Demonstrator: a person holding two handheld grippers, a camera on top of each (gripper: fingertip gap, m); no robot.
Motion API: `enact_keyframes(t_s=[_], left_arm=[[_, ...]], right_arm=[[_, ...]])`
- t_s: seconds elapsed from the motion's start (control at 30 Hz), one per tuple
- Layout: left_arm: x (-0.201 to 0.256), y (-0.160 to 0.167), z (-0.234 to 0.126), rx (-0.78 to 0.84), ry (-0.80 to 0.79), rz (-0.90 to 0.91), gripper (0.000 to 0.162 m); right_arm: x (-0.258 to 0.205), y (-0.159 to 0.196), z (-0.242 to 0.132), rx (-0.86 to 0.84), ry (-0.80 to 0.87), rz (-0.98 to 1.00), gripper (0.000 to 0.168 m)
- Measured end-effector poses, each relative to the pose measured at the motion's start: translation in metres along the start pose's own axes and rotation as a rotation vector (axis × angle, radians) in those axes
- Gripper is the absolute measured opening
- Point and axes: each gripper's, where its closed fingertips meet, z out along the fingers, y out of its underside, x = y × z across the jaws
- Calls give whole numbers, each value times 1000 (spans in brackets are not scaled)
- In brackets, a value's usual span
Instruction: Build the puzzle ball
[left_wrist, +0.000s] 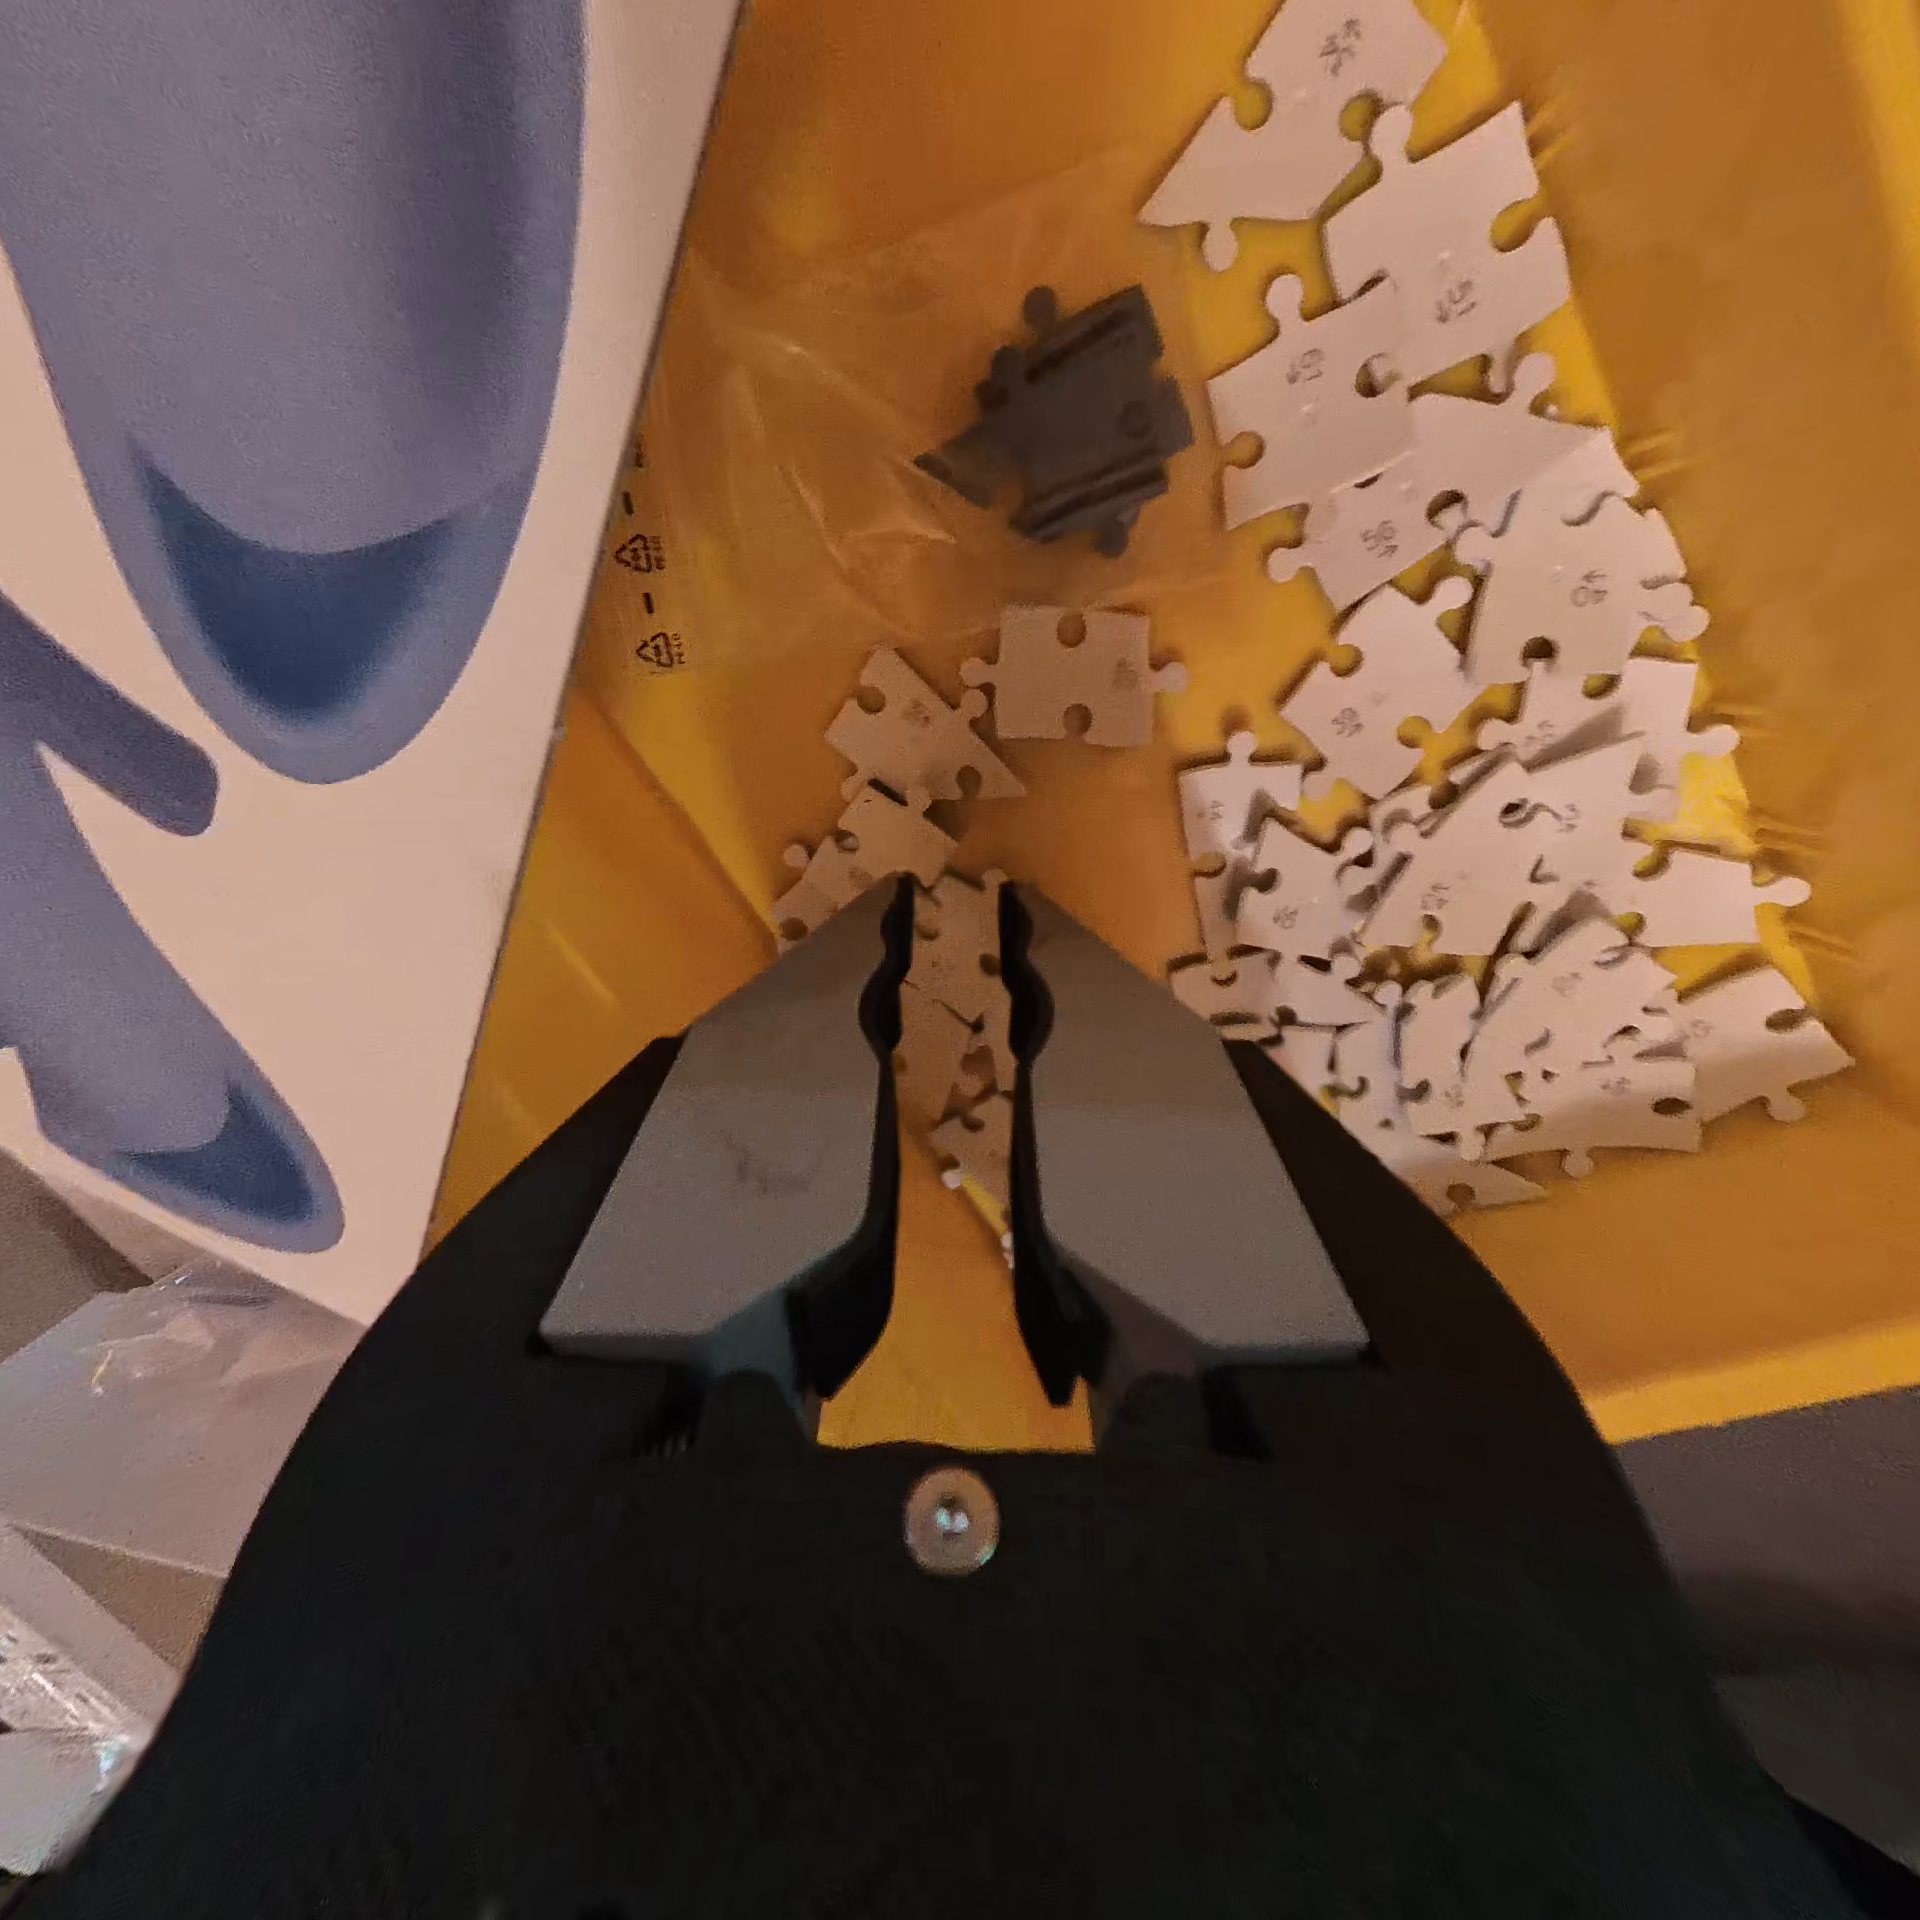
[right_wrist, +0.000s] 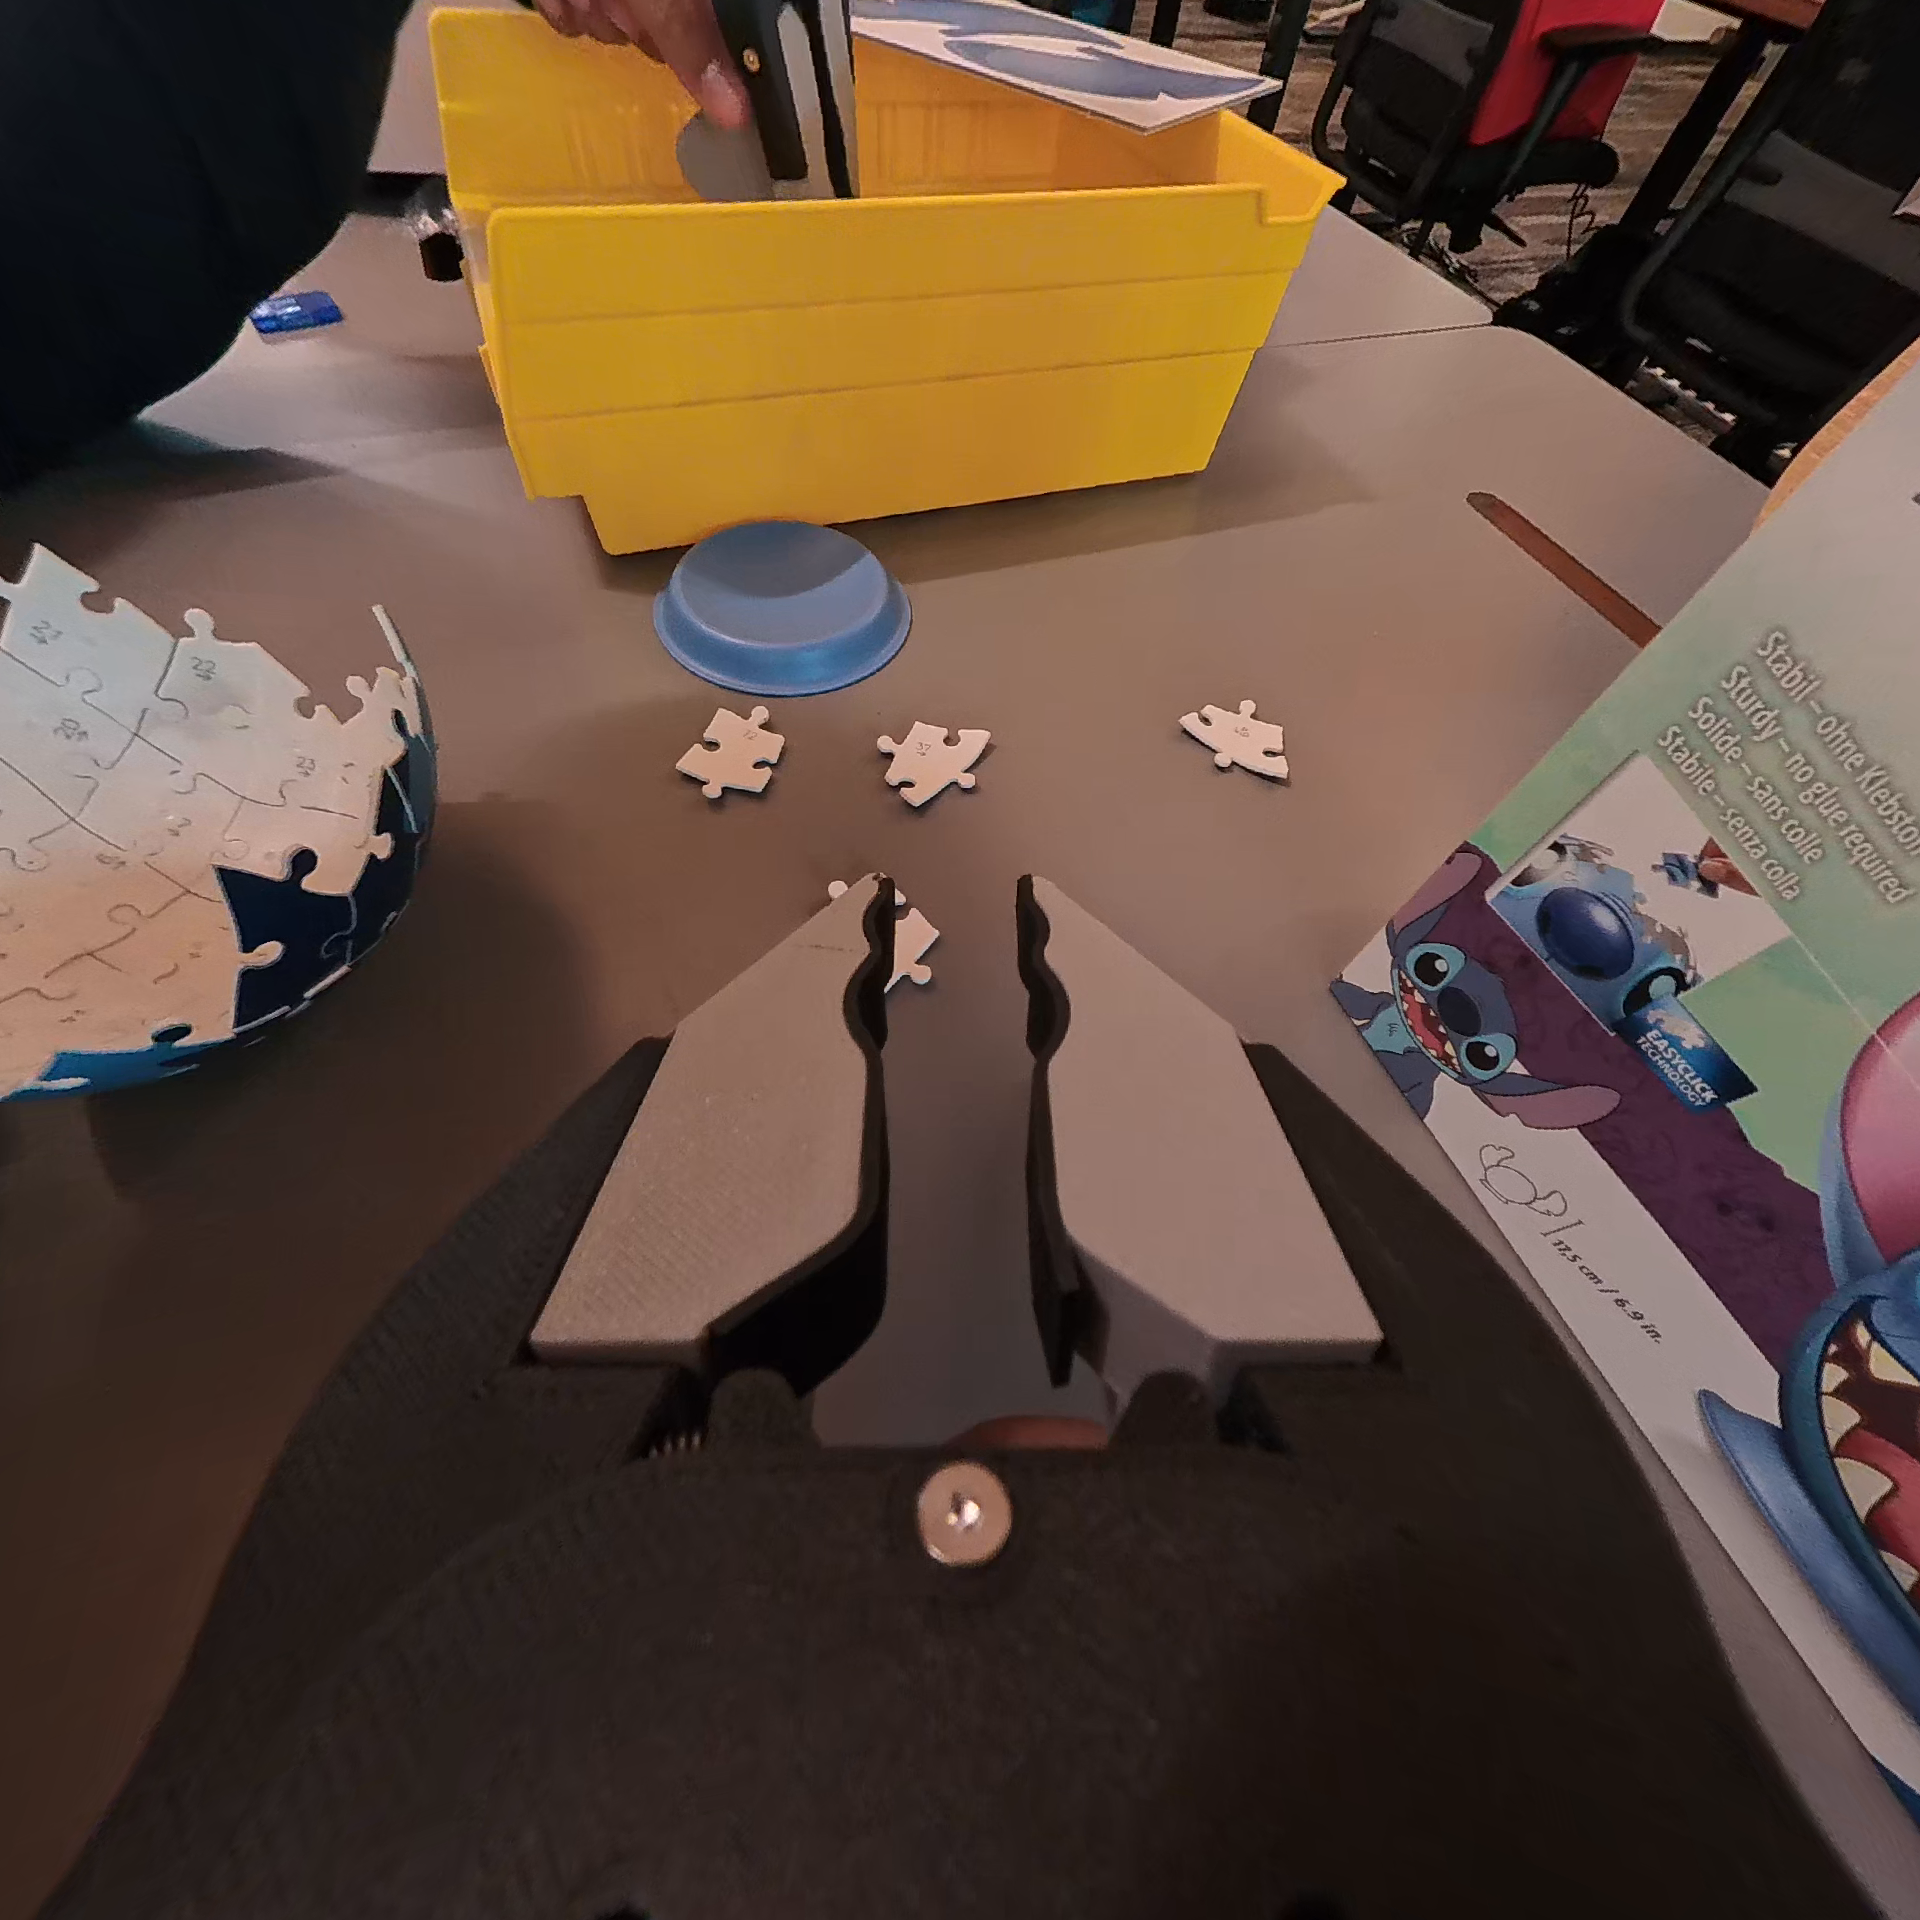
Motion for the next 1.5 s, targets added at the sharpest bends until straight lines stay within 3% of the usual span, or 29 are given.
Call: enact_keyframes(t_s=[0.17, 0.3, 0.33, 0.43, 0.73, 0.93, 1.0, 1.1, 1.37, 1.47, 1.5], left_arm=[[-17, -3, -4, 29, -75, -51, 14], [-10, 18, 16, -108, -51, -39, 17], [-4, 21, 19, -127, -24, -22, 11], [25, -2, 9, -5, 106, 14, 6], [5, -11, -11, 93, -31, -62, 9], [8, 5, 19, -52, -16, -39, 35], [3, -1, 20, -28, -11, -64, 30], [-4, 4, 22, -48, -15, -67, 0], [-17, -22, -1, 100, -50, -63, 0], [-15, -10, 5, 34, -30, -57, 0], [-15, -2, 11, -15, -31, -54, 7]], right_arm=[[0, 0, 0, 0, 2, -2, 20], [0, 0, 0, -2, 1, -4, 20], [-1, 0, 0, -3, 1, -4, 20], [0, 0, 0, -2, 3, -7, 20], [0, -1, -1, 0, 4, -8, 20], [0, -1, -1, 1, 5, -8, 20], [-1, -2, -2, 4, 5, -10, 20], [-1, -3, -2, 8, 4, -9, 20], [-1, -4, -4, 13, 5, -12, 20], [-2, -4, -3, 9, 2, -14, 20], [-2, -4, -3, 8, 2, -16, 20]])
